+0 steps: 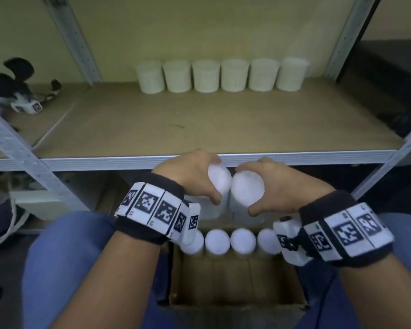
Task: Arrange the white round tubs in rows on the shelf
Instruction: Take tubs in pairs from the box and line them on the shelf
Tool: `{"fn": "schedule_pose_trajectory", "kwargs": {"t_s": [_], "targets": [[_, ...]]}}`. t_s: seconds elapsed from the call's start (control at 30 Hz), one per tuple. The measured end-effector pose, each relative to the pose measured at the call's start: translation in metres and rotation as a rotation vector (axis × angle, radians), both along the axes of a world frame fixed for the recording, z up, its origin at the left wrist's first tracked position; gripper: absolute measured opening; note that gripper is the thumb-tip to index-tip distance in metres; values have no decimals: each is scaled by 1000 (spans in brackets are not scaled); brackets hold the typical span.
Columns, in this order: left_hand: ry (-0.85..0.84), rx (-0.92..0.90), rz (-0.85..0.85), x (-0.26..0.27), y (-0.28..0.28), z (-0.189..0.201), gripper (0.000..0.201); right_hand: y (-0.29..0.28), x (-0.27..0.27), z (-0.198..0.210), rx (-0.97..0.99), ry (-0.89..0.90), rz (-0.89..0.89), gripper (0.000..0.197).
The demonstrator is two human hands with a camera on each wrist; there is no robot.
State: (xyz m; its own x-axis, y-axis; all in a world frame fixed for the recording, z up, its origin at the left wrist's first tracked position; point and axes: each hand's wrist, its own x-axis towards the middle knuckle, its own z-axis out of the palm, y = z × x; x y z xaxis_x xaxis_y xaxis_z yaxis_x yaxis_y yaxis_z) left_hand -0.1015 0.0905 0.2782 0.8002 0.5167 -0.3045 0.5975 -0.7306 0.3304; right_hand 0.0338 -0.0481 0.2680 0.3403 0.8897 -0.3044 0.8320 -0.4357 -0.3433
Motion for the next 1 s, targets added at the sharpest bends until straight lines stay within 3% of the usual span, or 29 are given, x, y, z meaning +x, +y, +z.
{"fn": "schedule_pose_trajectory", "kwargs": {"t_s": [0.17,0.37,0.53,0.83,1.0], "targets": [[-196,41,48,0,9,30,83,0,13,30,221,-14,-35,80],[-391,48,173,19,29,30,75,22,34,38,448,-60,-145,60],[-489,98,243,39,35,18,65,43,49,26,495,-52,-224,57],[-463,187,194,44,40,2,61,51,56,13,478,-74,-203,60],[-616,270,163,36,31,-2,47,42,46,12,653,-176,-178,41]]}}
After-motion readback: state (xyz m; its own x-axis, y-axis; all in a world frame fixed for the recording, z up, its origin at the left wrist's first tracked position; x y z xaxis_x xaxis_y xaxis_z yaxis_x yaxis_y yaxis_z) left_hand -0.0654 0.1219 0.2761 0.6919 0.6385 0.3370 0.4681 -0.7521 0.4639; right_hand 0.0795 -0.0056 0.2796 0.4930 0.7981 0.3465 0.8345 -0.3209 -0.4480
